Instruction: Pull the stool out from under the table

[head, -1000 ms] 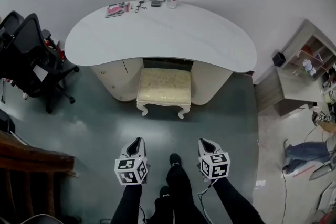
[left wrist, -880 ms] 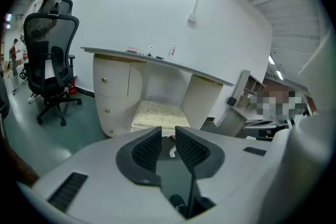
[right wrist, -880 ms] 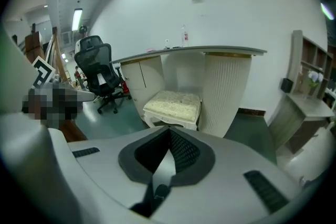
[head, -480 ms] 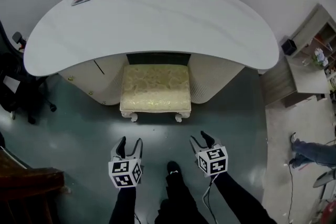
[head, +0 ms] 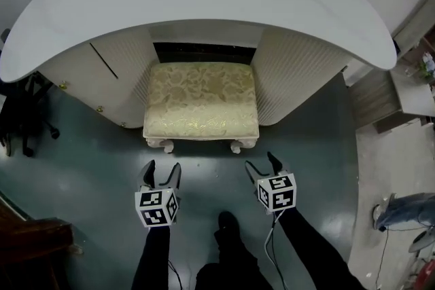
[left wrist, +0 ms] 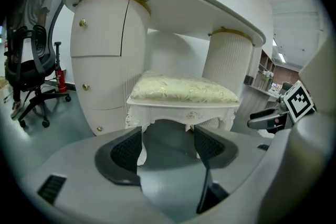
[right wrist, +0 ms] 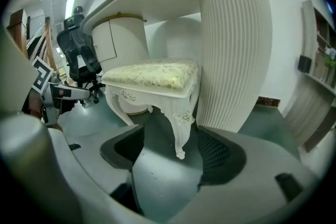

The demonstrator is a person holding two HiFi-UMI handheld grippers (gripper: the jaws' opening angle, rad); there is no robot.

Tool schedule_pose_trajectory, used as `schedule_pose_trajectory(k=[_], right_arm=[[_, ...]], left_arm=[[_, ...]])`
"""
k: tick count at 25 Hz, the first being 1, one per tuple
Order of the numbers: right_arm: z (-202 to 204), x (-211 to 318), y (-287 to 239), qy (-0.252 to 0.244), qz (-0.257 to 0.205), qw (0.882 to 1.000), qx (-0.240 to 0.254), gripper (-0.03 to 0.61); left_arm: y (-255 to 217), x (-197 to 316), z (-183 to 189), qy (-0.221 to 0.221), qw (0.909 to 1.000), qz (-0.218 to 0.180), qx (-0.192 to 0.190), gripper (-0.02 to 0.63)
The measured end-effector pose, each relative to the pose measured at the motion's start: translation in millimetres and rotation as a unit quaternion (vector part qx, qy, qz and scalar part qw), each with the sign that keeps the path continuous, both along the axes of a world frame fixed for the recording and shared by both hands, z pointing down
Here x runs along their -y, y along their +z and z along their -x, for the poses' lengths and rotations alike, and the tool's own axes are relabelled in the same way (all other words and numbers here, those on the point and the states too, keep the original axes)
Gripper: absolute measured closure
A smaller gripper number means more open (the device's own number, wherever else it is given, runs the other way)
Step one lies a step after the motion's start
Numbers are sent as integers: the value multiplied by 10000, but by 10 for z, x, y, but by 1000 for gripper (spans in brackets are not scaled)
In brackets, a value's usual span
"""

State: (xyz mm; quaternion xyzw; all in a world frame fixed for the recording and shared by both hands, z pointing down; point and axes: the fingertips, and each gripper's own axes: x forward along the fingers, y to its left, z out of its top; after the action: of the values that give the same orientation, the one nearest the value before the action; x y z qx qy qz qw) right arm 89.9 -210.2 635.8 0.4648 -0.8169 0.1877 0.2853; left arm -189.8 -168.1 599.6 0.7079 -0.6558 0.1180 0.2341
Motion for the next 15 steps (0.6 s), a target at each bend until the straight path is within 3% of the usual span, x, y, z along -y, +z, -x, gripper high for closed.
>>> schedule_pose_trajectory(k=[15], right_arm=[[-28, 428, 833, 190, -321, 9993, -83, 264]], left_arm=[[935, 271, 362, -488, 9988, -66, 31, 287]])
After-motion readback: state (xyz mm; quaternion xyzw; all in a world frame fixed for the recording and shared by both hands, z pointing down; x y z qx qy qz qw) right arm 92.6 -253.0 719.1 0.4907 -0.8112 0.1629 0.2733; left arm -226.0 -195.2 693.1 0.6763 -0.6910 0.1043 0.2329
